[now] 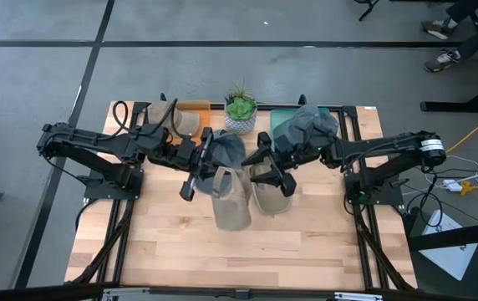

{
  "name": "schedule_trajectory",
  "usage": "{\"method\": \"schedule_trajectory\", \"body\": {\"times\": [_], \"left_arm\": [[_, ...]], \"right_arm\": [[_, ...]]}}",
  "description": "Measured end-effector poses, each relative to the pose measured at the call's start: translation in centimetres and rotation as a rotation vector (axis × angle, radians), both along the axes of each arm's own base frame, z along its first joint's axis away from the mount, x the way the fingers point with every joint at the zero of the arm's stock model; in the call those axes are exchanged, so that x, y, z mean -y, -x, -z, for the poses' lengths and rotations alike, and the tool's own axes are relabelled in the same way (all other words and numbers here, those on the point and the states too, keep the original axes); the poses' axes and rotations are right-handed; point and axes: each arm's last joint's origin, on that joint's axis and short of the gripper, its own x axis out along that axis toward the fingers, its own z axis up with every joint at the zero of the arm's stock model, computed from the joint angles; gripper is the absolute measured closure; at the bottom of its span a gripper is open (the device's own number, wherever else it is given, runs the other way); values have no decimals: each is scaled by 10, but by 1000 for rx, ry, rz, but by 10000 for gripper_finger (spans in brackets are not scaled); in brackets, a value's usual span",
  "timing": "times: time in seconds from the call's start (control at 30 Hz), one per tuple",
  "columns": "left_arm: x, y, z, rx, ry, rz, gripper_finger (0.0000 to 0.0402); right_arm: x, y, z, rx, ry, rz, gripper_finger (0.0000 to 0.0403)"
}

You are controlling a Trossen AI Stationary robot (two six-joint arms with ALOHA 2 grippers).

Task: Pick & Place hat
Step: Put the left brown cap into the orange bin

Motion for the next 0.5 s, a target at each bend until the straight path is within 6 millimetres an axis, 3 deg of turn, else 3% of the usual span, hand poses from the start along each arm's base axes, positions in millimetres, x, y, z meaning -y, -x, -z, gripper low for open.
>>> {"method": "schedule_trajectory", "body": {"times": [0.23, 0.5], "left_arm": [[-2, 0, 0, 4, -36, -66, 398], [-4, -2, 1, 3, -37, -82, 398]], "right_arm": [[-2, 1, -1, -4, -12, -89, 151], [1, 0, -1, 0, -23, -10, 151]]}}
